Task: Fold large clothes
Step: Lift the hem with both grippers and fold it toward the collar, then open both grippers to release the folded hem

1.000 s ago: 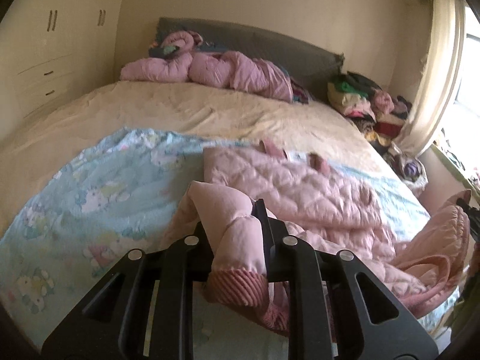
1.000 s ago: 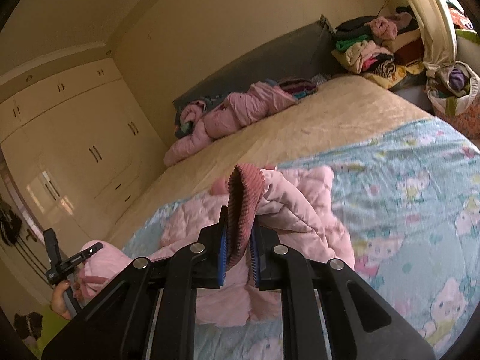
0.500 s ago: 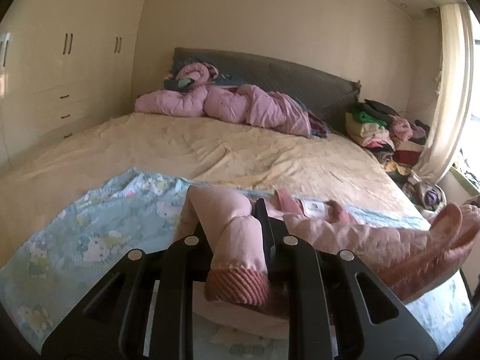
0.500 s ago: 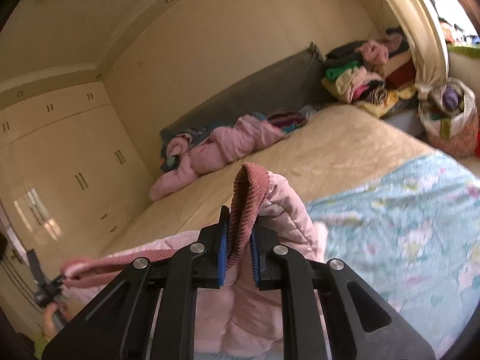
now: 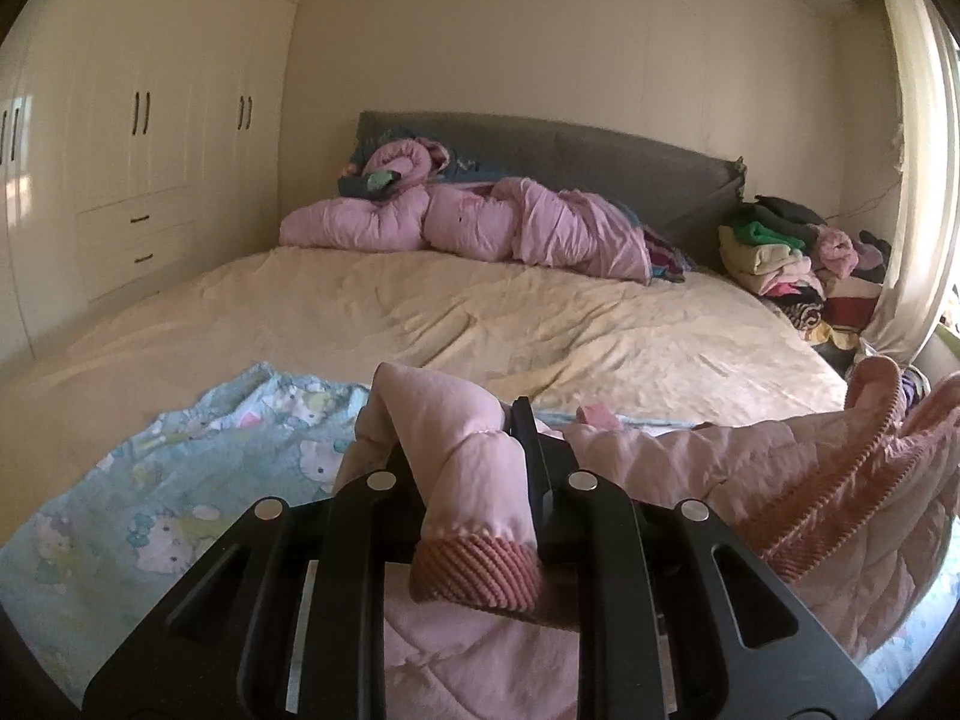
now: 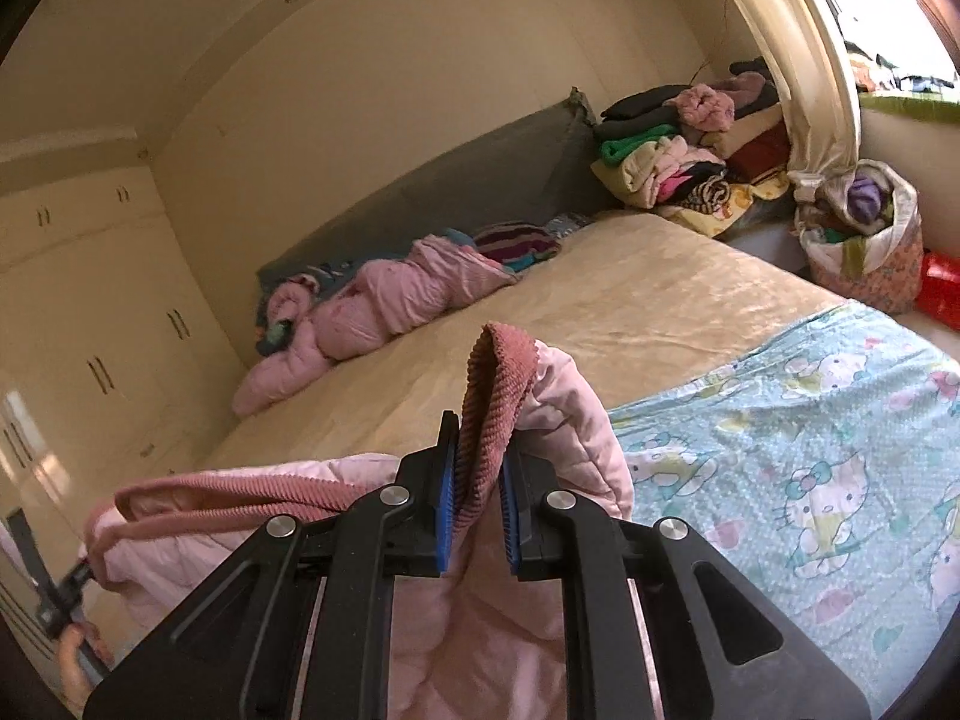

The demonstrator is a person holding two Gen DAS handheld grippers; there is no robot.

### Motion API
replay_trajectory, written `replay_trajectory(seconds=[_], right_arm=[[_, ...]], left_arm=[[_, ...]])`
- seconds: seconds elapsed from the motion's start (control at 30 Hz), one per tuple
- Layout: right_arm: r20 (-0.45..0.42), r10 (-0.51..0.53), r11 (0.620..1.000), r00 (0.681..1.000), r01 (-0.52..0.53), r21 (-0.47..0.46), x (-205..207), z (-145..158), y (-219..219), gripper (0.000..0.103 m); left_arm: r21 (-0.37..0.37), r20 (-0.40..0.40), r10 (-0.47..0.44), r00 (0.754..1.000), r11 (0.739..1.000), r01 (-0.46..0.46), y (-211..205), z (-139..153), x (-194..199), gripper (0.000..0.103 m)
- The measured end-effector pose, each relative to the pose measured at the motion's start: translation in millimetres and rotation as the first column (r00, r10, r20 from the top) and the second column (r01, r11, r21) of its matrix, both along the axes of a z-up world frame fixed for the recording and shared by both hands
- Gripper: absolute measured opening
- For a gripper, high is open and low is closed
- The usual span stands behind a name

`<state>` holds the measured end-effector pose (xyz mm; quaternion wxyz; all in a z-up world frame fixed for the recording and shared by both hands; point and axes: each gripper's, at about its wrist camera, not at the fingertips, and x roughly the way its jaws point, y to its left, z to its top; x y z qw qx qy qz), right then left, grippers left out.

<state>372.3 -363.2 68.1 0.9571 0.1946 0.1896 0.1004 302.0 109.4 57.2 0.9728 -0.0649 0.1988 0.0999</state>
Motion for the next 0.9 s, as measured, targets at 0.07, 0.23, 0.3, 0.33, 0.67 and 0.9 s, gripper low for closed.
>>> replay_trajectory(seconds=[0.07,0.23,0.3,0.33,0.67,0.9], right_arm=[[-0.010,-0.010,1.000,1.000,0.010,-0.024,7,-6,5,0.012],[-0.065,-0.039,0.998,0.997,0.035,-0.056,28,-29,11,0.012],[-0.081,-0.043,0.997,0.996,0.037,-0.073,33,-36,14,0.012],[-0.089,-0.046,0.996,0.995,0.039,-0.077,36,-40,15,0.012],[-0.101,0.067,0.990,0.993,-0.053,0.132,36,-52,14,0.093],[-0.156,0.249,0.967,0.956,-0.254,-0.011,5,-51,87,0.093]], left_arm=[[-0.003,-0.006,-0.002,1.000,1.000,0.002,-1,-7,4,0.014],[0.003,-0.025,-0.023,0.999,1.000,0.023,-5,-21,7,0.015],[0.000,-0.039,-0.041,0.998,0.999,0.041,-6,-27,10,0.016],[-0.005,-0.042,-0.048,0.998,0.999,0.047,-6,-29,12,0.016],[-0.078,-0.073,-0.076,0.994,0.995,0.070,5,-53,23,0.019],[-0.088,-0.062,-0.074,0.995,0.994,0.069,1,-58,26,0.020]])
